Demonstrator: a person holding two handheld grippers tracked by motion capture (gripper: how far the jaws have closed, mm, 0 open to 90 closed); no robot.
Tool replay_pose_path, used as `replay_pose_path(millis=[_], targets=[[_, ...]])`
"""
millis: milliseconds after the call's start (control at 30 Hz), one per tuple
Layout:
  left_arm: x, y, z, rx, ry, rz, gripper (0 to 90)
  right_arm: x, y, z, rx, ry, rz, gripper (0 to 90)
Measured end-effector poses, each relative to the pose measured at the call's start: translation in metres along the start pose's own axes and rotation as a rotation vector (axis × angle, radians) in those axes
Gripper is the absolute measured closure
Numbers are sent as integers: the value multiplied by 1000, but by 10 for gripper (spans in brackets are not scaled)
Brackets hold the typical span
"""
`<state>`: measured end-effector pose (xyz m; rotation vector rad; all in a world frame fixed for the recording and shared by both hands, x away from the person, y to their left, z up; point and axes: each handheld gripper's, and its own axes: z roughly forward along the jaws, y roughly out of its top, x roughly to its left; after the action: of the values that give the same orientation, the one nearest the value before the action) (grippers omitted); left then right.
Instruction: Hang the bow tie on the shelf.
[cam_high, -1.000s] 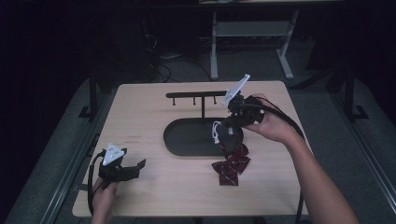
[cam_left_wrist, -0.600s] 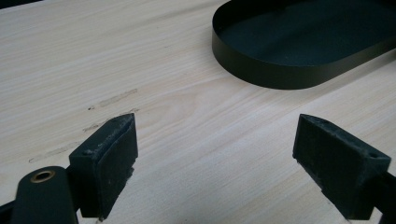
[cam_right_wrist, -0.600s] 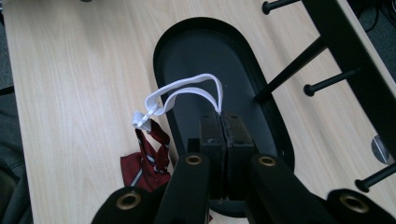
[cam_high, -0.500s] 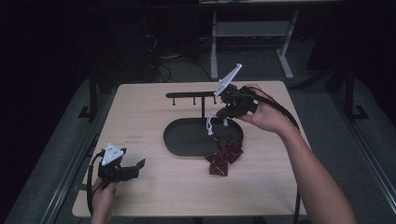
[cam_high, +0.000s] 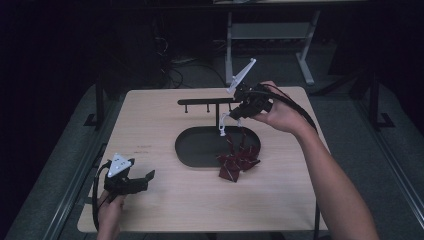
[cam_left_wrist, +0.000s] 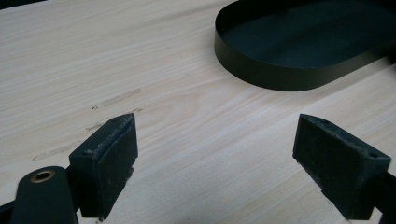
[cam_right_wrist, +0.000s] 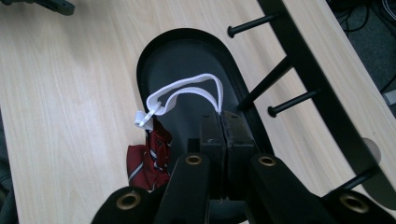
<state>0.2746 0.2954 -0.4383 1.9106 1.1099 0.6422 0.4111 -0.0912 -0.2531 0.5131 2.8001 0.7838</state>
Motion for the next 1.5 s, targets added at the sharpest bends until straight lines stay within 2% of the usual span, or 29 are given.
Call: replay_pose_path(millis=[533,567,900,1500], targets=[[0,0,1,1,-4,2,135,-13,18,-1,5,-17,5,884],[0,0,0,8,-4,4,135,-14,19,-1,13,-16,16,884],[0,-1,1,7,-6,5,136,-30,16,6,28,-31,49,884],[-2,-1,2,7,-10,5,135,-48,13,21,48,-46,92,880]])
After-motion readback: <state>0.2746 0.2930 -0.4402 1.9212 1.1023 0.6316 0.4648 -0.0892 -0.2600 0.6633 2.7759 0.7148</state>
